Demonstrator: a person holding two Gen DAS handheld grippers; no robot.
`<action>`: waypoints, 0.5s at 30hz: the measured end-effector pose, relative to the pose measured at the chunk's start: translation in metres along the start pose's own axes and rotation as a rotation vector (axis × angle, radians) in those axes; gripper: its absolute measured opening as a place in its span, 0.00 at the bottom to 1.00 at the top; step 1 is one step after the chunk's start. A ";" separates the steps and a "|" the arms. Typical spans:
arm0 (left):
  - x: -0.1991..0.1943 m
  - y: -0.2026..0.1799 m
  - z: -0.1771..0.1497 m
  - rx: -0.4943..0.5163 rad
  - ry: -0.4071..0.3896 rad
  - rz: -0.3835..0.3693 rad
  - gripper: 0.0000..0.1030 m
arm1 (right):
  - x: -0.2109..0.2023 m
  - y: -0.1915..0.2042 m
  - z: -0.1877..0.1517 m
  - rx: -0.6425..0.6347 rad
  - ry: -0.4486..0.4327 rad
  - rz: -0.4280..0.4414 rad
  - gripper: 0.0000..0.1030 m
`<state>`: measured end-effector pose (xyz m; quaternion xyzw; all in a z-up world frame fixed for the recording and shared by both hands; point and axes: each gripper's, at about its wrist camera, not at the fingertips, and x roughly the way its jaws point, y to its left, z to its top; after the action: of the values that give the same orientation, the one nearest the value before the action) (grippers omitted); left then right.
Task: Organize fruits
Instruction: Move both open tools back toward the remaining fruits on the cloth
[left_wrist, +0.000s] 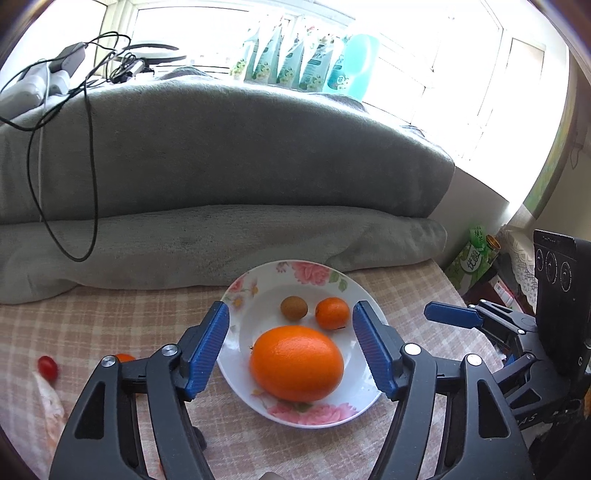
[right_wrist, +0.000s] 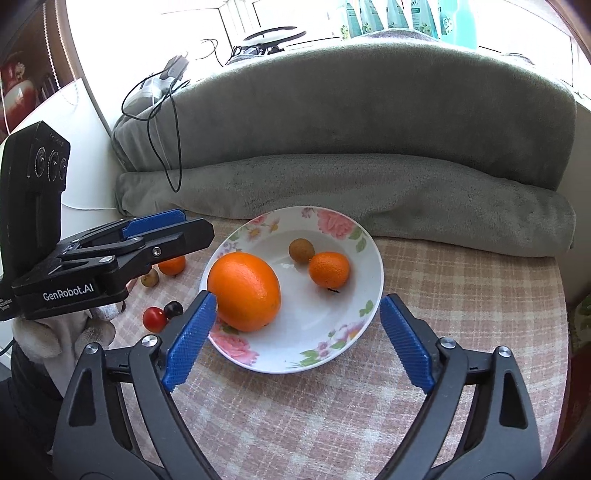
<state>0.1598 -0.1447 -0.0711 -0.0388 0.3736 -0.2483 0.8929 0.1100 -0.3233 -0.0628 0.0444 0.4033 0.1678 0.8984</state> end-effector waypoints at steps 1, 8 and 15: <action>-0.002 0.002 0.000 -0.002 -0.002 0.002 0.67 | -0.001 0.002 0.000 -0.002 -0.003 -0.003 0.90; -0.020 0.020 -0.002 -0.013 -0.022 0.020 0.68 | -0.006 0.022 0.000 -0.024 -0.023 0.010 0.90; -0.043 0.048 -0.006 -0.044 -0.052 0.056 0.68 | -0.011 0.051 0.001 -0.072 -0.031 0.040 0.90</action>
<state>0.1495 -0.0818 -0.0597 -0.0544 0.3568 -0.2137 0.9078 0.0906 -0.2794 -0.0436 0.0227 0.3821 0.1992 0.9021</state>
